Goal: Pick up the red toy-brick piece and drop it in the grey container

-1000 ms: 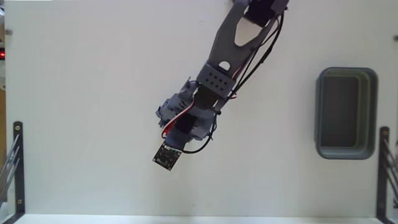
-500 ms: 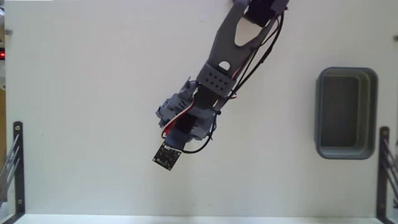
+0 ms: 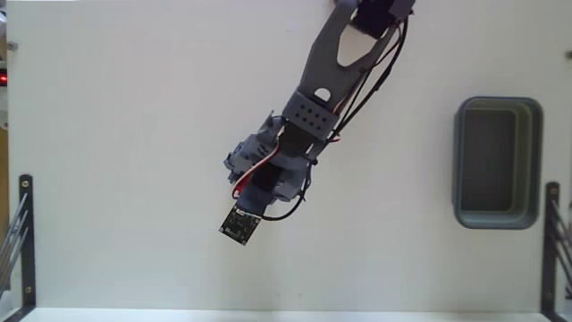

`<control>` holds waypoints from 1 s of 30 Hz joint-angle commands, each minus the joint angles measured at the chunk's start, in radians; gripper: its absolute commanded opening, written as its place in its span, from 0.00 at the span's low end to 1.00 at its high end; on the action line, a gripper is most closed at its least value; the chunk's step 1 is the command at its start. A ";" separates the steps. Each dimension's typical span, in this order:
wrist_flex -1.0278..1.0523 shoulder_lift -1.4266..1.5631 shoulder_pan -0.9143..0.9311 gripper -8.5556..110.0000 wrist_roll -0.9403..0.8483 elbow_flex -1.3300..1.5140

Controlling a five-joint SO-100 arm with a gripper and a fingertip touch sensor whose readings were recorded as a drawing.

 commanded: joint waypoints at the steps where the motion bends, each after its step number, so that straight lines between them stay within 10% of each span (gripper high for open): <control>1: -0.019 0.036 0.010 0.53 0.003 -0.005; 30: 0.418 0.028 0.010 0.53 0.003 -0.451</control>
